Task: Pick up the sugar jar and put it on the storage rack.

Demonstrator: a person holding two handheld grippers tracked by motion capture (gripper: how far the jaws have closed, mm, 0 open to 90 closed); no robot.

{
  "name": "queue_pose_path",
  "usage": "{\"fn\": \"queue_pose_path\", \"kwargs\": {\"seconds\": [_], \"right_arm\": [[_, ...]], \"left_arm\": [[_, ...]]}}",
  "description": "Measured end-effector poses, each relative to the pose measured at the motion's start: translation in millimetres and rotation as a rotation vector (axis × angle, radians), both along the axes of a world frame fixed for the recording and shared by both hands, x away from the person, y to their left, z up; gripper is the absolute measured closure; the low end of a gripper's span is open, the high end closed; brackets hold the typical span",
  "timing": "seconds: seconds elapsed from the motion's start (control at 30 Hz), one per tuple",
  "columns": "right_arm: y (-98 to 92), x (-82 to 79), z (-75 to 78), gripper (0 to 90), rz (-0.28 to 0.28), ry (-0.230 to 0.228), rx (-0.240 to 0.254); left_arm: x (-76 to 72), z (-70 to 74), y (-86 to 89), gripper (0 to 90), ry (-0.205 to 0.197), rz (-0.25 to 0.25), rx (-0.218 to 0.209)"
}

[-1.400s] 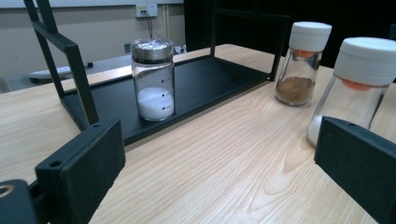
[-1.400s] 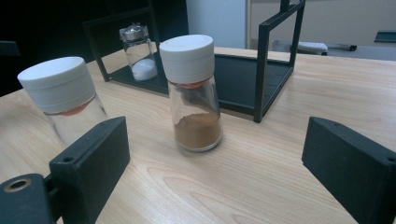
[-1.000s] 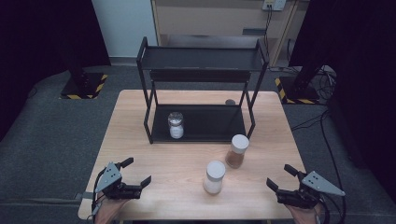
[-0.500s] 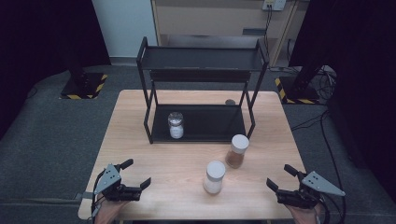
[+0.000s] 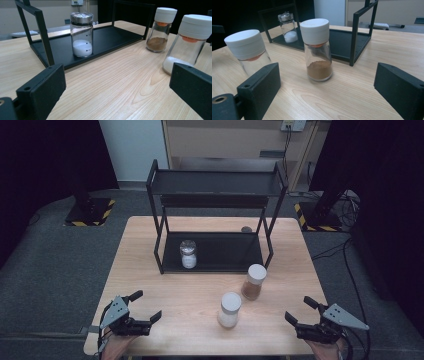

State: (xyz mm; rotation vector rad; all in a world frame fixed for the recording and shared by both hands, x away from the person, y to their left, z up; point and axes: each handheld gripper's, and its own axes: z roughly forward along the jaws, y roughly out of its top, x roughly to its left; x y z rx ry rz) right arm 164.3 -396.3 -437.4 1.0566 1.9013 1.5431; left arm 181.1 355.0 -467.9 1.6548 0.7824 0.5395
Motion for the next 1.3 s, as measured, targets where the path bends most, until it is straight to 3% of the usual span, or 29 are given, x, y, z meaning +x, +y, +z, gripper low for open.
{"fn": "queue_pose_path", "kwargs": {"seconds": [0.27, 0.57, 0.83, 1.3], "right_arm": [[0.8, -4.5, 1.5, 6.1, 0.001, -0.03, 0.001], [5.9, 1.0, 9.5, 6.3, 0.084, -0.035, -0.014], [5.2, 6.5, 19.9, 6.6, 0.129, -0.028, 0.034], [22.6, 19.4, 38.3, 6.7, 0.198, -0.03, -0.004]], "left_arm": [[1.2, 0.5, -0.4, 0.0, 0.009, -0.002, 0.003], [1.9, 0.2, -0.2, 0.0, 0.013, 0.001, 0.0], [2.4, -0.3, 0.9, 0.0, 0.022, 0.005, -0.009], [3.2, 0.5, 0.7, 0.1, 0.025, -0.002, -0.001]]}}
